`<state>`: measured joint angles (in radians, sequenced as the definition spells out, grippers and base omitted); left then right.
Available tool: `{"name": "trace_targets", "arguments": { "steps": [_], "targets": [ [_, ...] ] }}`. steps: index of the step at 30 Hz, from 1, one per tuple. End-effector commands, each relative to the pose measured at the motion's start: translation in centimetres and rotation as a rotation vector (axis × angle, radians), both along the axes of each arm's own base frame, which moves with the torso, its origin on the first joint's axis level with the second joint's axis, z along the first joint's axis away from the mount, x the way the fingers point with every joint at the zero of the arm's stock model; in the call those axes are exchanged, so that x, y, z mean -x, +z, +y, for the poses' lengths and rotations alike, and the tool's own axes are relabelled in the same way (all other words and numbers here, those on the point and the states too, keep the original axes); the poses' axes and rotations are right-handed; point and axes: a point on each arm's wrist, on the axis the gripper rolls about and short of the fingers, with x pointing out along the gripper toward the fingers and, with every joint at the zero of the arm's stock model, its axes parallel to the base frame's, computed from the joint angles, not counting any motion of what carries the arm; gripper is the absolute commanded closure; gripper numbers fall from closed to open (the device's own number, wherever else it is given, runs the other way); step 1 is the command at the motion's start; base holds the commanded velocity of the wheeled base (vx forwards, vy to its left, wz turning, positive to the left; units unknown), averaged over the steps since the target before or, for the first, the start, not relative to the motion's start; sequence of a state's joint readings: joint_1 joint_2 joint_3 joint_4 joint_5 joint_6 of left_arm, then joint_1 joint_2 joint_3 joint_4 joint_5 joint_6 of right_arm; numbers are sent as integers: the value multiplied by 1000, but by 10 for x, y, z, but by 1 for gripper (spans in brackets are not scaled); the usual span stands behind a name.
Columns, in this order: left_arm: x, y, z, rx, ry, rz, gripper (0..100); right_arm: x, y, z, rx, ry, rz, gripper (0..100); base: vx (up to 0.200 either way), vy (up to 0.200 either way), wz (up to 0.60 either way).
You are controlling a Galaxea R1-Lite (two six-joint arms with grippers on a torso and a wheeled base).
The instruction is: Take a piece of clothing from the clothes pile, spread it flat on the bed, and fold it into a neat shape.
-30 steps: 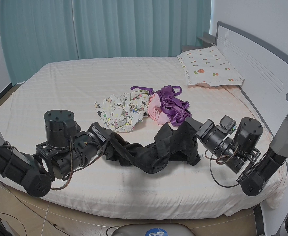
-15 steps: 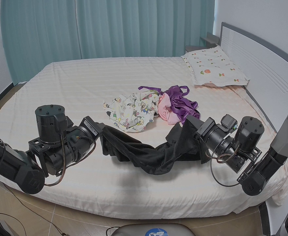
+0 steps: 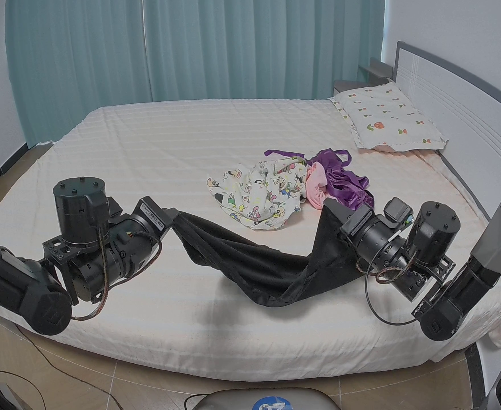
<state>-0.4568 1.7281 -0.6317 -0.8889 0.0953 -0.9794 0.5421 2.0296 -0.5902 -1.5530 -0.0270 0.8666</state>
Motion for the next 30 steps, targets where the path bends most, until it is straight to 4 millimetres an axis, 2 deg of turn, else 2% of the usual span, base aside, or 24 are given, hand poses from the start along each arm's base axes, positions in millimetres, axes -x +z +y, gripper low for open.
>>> {"name": "trace_targets", "arguments": {
  "steps": [1,30],
  "targets": [
    [0,1,0,1,2,-3,100,0,2,0,-10,0,-16,100,0,200,0],
    [0,1,5,-8,18,-3,100,1,1,1,-8,3,-13,100,0,200,0]
  ]
}}
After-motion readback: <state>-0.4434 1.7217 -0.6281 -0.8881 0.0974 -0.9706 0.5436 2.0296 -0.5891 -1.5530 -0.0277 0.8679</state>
